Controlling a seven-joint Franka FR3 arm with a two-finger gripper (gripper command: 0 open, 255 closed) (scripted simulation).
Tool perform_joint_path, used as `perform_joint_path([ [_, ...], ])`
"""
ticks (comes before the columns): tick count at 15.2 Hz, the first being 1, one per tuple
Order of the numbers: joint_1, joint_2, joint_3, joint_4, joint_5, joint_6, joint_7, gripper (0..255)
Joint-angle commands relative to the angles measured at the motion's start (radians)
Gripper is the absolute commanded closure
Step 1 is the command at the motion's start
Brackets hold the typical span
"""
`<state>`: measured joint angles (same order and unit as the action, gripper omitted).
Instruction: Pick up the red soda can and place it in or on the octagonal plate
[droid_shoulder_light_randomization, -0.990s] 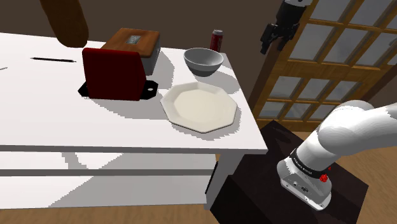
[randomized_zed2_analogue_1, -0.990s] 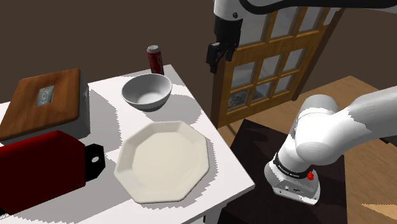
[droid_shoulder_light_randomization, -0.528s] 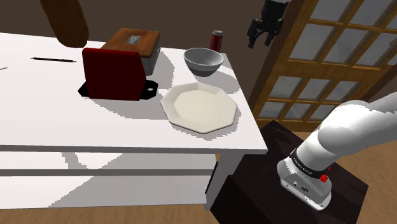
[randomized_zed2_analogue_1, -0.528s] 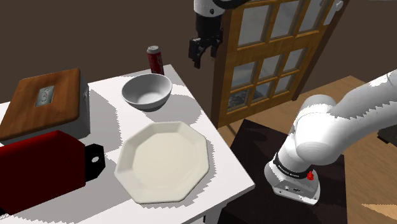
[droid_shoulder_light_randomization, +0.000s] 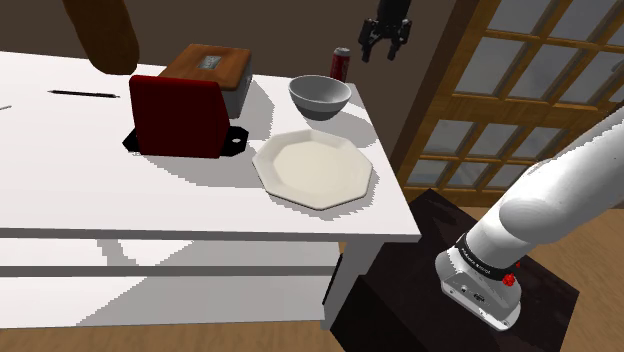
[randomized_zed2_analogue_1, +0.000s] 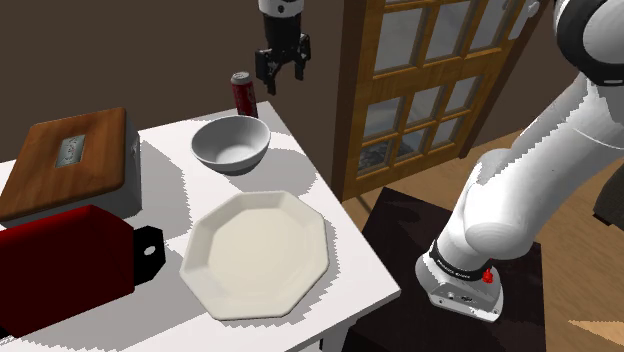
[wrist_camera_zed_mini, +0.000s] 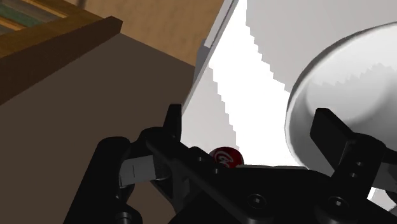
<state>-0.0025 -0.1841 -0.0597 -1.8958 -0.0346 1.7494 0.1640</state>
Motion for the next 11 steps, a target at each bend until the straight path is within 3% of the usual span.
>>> perform_joint_path([
  [1, -0.004, 0.090, -0.007, 0.091, 0.008, -0.007, -0.003, 0],
  [7, -0.017, 0.365, -0.019, 0.421, 0.037, -0.081, -0.006, 0],
  [11, -0.035, 0.586, -0.024, 0.726, 0.061, -0.178, -0.006, 0],
])
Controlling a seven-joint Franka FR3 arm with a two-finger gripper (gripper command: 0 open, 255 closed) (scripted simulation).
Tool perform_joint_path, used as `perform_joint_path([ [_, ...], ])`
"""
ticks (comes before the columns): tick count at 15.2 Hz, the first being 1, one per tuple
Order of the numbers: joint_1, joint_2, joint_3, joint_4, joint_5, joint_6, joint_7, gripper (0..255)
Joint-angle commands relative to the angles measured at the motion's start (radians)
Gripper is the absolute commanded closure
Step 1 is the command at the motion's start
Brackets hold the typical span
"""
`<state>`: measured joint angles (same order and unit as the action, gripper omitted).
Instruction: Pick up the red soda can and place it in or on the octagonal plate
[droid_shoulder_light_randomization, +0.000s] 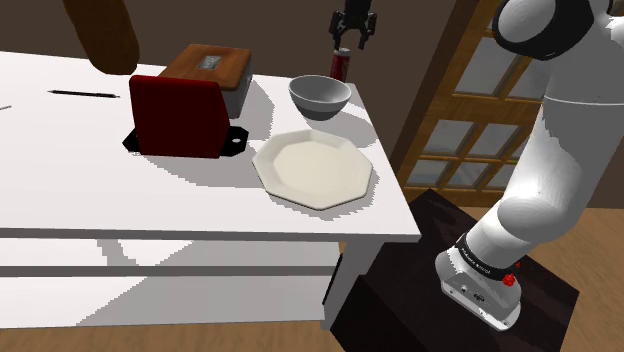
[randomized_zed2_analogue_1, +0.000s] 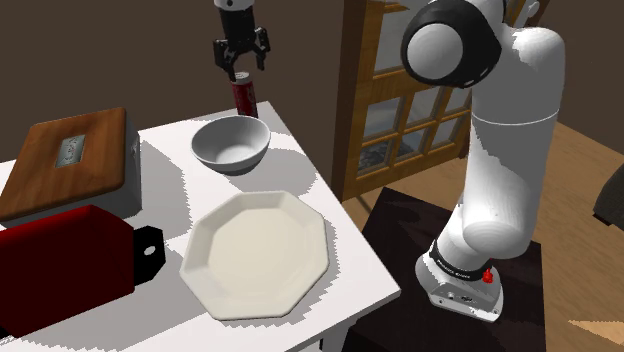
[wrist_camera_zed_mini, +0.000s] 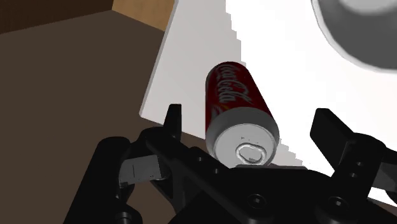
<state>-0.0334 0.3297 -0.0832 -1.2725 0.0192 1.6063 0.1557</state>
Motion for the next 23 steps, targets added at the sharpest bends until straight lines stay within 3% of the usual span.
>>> perform_joint_path([
  [1, -0.007, 0.094, 0.000, 0.136, 0.009, -0.047, 0.002, 0],
  [8, -0.003, 0.065, 0.000, -0.012, 0.007, 0.071, 0.002, 0],
  [16, -0.003, 0.065, 0.000, -0.012, 0.007, 0.071, 0.002, 0],
  [17, -0.003, 0.065, 0.000, -0.012, 0.007, 0.071, 0.002, 255],
  [23, -0.003, 0.065, 0.000, -0.012, 0.007, 0.071, 0.002, 255],
])
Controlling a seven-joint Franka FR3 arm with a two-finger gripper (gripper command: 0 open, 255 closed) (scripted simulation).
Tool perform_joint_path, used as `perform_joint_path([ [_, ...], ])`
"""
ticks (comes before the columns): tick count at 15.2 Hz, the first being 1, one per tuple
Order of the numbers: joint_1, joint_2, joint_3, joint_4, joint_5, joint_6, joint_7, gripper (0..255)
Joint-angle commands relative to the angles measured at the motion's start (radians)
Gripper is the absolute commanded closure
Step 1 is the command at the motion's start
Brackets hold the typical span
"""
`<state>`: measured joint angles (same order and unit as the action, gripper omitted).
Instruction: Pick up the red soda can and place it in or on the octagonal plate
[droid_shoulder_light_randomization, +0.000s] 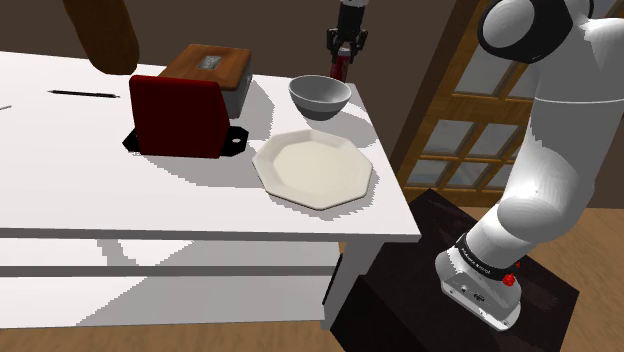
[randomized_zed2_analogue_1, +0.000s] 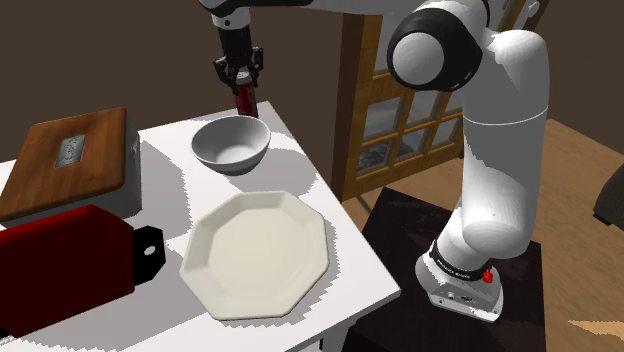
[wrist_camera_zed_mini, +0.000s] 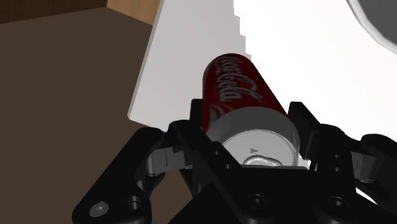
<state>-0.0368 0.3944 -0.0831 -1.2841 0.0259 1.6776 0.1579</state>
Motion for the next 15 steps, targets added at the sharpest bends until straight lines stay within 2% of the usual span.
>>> perform_joint_path([
  [1, 0.000, 0.000, 0.000, 0.000, 0.000, 0.000, 0.000, 255],
  [5, -0.001, 0.005, 0.000, 0.034, 0.000, -0.029, 0.000, 255],
  [15, -0.008, 0.062, 0.000, 0.259, 0.005, -0.198, -0.001, 255],
])
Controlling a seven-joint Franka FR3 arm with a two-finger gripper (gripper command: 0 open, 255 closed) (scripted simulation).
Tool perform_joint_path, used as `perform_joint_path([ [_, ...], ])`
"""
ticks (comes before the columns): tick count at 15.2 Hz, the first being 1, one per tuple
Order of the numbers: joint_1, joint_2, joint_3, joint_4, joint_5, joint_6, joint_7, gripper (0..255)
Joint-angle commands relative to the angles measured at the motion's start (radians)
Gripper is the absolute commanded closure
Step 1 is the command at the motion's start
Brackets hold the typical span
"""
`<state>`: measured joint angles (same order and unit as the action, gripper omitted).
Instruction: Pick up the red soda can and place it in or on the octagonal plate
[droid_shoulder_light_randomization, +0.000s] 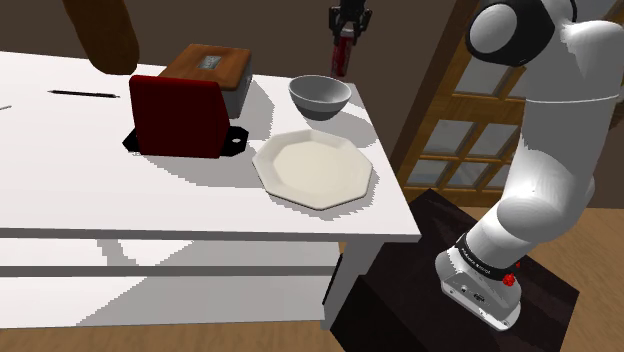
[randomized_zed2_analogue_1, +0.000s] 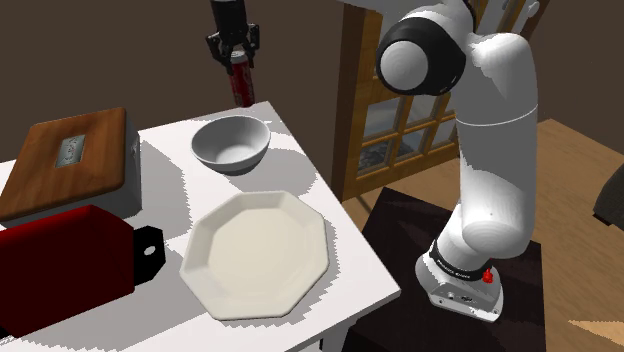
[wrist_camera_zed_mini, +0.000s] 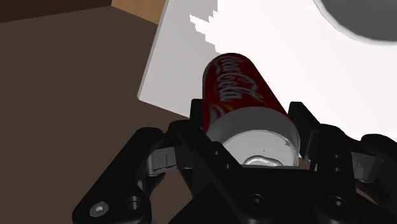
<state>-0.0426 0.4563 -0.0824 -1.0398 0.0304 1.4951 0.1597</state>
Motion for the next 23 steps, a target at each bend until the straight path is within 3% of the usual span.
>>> perform_joint_path([
  [1, -0.003, 0.010, -0.001, 0.044, 0.001, -0.035, -0.003, 255],
  [5, -0.008, 0.047, 0.000, 0.149, 0.004, -0.102, -0.003, 255],
  [8, 0.039, -0.102, 0.009, -0.073, -0.011, -0.029, 0.044, 255],
  [12, 0.091, -0.248, 0.031, -0.271, -0.026, 0.022, 0.113, 255],
  [23, 0.208, -0.525, 0.129, -0.587, -0.033, 0.061, 0.326, 255],
])
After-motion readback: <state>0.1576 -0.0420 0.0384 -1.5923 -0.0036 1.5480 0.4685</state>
